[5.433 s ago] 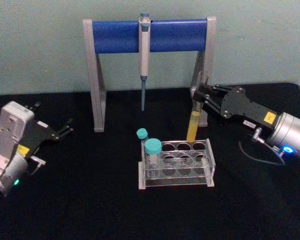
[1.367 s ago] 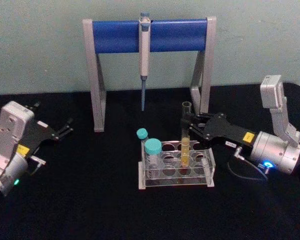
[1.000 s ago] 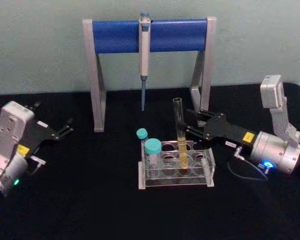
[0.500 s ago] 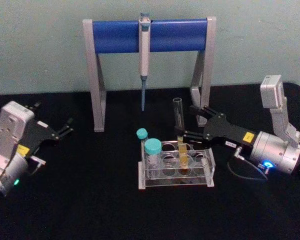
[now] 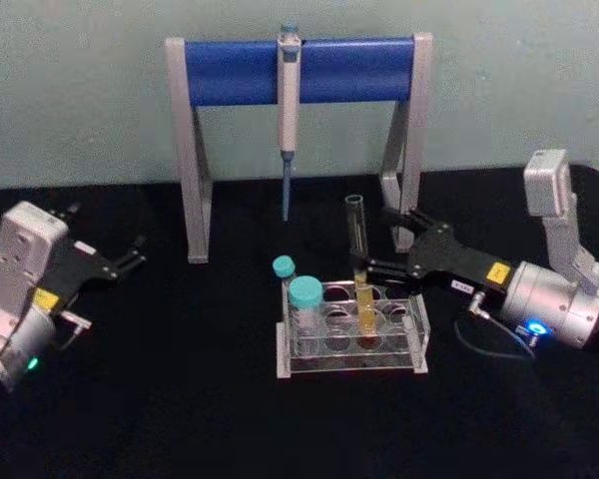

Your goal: Pick up the test tube from the test tube rack, shake it, then place it back into the test tube rack.

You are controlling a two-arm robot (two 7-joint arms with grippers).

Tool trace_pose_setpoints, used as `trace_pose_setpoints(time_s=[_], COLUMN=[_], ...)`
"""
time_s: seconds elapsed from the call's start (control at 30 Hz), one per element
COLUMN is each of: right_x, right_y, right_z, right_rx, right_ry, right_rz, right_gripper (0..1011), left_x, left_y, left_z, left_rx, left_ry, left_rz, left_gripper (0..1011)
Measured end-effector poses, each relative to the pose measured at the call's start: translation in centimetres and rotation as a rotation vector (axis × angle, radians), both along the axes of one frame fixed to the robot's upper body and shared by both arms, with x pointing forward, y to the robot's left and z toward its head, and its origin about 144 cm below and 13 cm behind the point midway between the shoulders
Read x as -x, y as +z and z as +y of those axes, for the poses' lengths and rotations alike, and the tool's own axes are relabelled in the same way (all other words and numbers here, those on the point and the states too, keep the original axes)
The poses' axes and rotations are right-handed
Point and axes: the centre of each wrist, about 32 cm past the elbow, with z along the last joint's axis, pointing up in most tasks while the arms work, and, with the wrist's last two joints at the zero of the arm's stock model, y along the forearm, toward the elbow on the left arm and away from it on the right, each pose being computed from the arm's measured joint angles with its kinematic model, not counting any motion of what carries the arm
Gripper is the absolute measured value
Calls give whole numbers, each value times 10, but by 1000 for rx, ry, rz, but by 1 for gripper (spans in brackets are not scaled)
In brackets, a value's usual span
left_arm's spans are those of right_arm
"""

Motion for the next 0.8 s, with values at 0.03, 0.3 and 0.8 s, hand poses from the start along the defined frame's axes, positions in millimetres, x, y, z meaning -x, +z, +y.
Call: trace_pose_setpoints(time_s=[0.03, 0.3, 0.8], right_x=[1, 17, 42], right_y=[1, 11, 2], right_z=[0, -1, 29], right_rx=[-8, -117, 165], right_ry=[-2, -133, -661], right_rz=[-10, -162, -188], right_gripper=[1000, 1000, 1000], left_x=[0, 0, 0], left_y=[0, 0, 0], left_z=[0, 0, 0], left_rx=[0, 0, 0], left_ry=[0, 0, 0], left_rz=[0, 0, 0], left_gripper=[1001, 1002, 1001])
